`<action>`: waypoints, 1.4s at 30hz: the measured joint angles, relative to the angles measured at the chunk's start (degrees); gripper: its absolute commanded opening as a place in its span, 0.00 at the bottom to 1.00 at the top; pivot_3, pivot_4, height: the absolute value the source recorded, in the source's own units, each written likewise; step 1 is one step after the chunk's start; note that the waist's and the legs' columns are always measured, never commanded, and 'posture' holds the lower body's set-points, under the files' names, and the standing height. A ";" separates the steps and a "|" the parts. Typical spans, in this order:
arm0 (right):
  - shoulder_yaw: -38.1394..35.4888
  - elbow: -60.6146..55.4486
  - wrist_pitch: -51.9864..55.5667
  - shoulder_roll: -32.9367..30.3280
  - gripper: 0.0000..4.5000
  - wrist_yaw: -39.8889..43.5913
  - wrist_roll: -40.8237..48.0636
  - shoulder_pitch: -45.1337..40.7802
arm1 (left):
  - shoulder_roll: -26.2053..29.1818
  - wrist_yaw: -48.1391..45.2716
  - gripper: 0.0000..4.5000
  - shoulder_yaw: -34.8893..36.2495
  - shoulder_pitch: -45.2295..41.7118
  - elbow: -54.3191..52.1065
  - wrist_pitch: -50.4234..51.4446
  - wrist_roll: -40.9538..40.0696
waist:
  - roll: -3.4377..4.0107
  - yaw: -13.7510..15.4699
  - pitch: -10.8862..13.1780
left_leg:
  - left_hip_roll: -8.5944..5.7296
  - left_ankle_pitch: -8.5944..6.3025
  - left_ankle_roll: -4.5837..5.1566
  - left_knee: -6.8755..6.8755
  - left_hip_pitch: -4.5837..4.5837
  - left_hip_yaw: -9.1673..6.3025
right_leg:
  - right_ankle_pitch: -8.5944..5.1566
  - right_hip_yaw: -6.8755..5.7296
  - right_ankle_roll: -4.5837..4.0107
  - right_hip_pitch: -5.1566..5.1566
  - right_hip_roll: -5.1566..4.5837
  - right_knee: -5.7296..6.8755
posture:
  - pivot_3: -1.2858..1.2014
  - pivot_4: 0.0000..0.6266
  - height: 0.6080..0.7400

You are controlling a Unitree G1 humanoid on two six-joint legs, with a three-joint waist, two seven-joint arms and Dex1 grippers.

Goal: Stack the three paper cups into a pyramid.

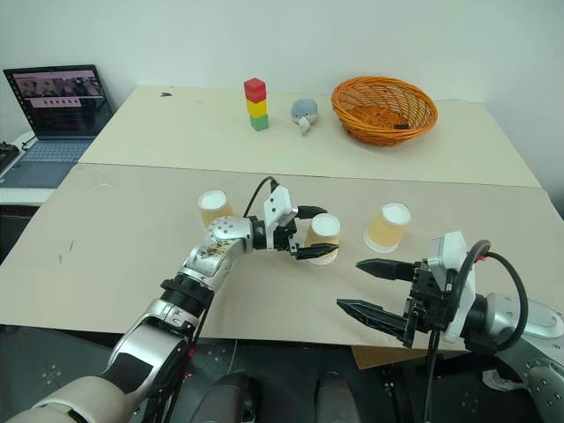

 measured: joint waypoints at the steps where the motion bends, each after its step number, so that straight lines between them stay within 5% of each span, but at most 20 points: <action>1: -0.47 0.01 -0.03 0.00 1.00 0.08 0.00 0.12 | 0.23 0.23 0.99 0.53 0.03 -1.21 0.87 -0.18 | 0.00 0.00 0.00 | 0.00 0.00 0.00 0.00 0.00 0.00 | 0.00 0.00 0.00 0.01 0.00 0.00 | 0.52 0.24 0.55; 11: -13.45 8.36 -0.11 -0.87 1.00 2.94 -0.80 2.65 | 5.77 5.18 0.99 8.00 2.88 -20.36 11.55 -6.19 | 0.01 -0.18 0.00 | 0.05 0.00 0.00 -0.04 0.04 -0.01 | 0.01 0.01 0.01 0.01 0.00 0.01 | 0.52 0.24 0.55; 21: -13.74 9.59 -0.34 0.00 1.00 3.46 -2.43 2.70 | 11.02 14.39 0.99 13.77 10.82 -41.01 24.60 -12.31 | 0.02 -0.03 -0.01 | 0.03 0.03 -0.02 -0.03 0.11 -0.02 | 0.04 0.02 0.00 0.08 -0.01 0.02 | 0.52 0.24 0.55; 32: -9.51 9.99 -0.89 0.51 1.00 3.36 -3.55 -0.54 | 8.98 39.68 0.99 24.90 12.45 -41.79 29.79 -8.76 | 0.01 0.00 -0.01 | -0.01 0.04 -0.03 -0.02 0.12 -0.02 | 0.05 0.02 0.00 0.09 -0.01 0.02 | 0.52 0.24 0.55; 42: -9.05 9.96 -0.94 0.51 1.00 3.09 -3.95 -0.75 | 9.17 38.43 0.99 20.19 23.81 -41.13 29.12 -7.65 | 0.01 0.05 -0.01 | 0.01 0.07 -0.06 -0.02 0.11 -0.02 | 0.09 0.01 -0.06 0.07 -0.02 0.04 | 0.52 0.24 0.55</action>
